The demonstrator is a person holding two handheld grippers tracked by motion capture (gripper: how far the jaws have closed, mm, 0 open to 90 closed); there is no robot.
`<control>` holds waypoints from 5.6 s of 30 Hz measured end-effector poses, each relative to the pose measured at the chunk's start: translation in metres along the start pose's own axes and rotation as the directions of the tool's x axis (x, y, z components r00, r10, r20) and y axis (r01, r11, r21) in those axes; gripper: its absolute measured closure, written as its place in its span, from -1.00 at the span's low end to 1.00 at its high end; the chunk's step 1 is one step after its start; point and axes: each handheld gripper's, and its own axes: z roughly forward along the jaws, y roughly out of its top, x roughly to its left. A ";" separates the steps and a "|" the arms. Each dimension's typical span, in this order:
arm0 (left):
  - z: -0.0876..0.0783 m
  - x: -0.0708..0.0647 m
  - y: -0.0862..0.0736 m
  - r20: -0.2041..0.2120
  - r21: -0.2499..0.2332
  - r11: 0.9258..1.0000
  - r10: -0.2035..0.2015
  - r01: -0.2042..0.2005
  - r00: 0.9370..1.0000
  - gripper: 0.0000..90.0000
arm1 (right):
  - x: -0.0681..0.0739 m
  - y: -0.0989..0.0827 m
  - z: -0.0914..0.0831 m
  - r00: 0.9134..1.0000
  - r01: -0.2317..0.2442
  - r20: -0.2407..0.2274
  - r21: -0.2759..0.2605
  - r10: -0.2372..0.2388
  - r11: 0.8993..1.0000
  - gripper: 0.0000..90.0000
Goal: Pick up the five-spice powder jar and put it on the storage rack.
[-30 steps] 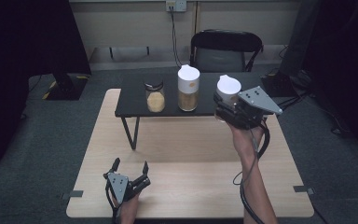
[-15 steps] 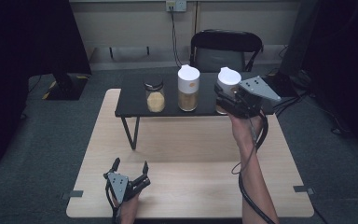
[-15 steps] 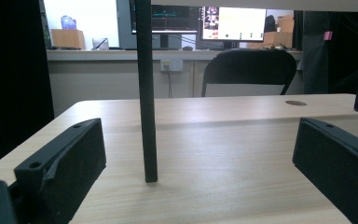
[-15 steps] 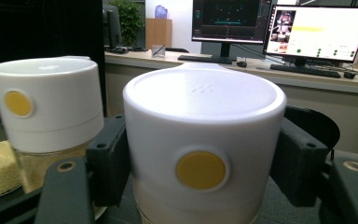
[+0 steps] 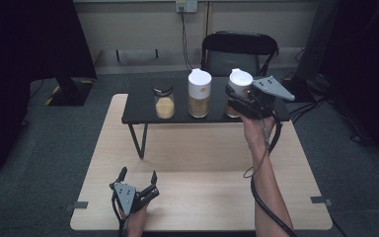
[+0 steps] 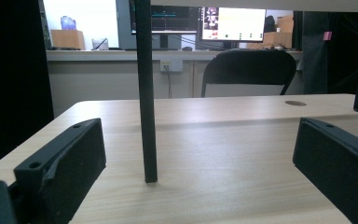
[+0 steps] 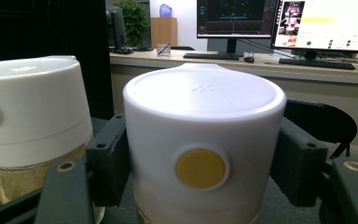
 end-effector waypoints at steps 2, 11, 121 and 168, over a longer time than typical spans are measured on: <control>0.000 0.000 0.000 0.000 0.000 1.000 0.000 0.000 1.000 -0.96 | 0.001 0.000 0.001 1.000 0.012 -0.003 0.004 -0.012 1.000 -0.33; 0.000 0.000 0.000 0.000 0.000 1.000 0.000 0.000 1.000 -0.96 | 0.001 -0.001 0.001 1.000 0.014 0.000 0.000 -0.014 1.000 -0.33; 0.000 0.000 0.000 0.001 0.000 1.000 0.000 0.000 1.000 -0.96 | 0.008 -0.038 -0.065 0.998 -0.003 0.067 -0.126 0.011 0.992 -1.00; 0.000 0.000 0.000 0.000 0.000 1.000 0.000 0.000 1.000 -0.96 | 0.011 -0.096 -0.104 0.992 0.022 0.123 -0.160 -0.002 0.987 -1.00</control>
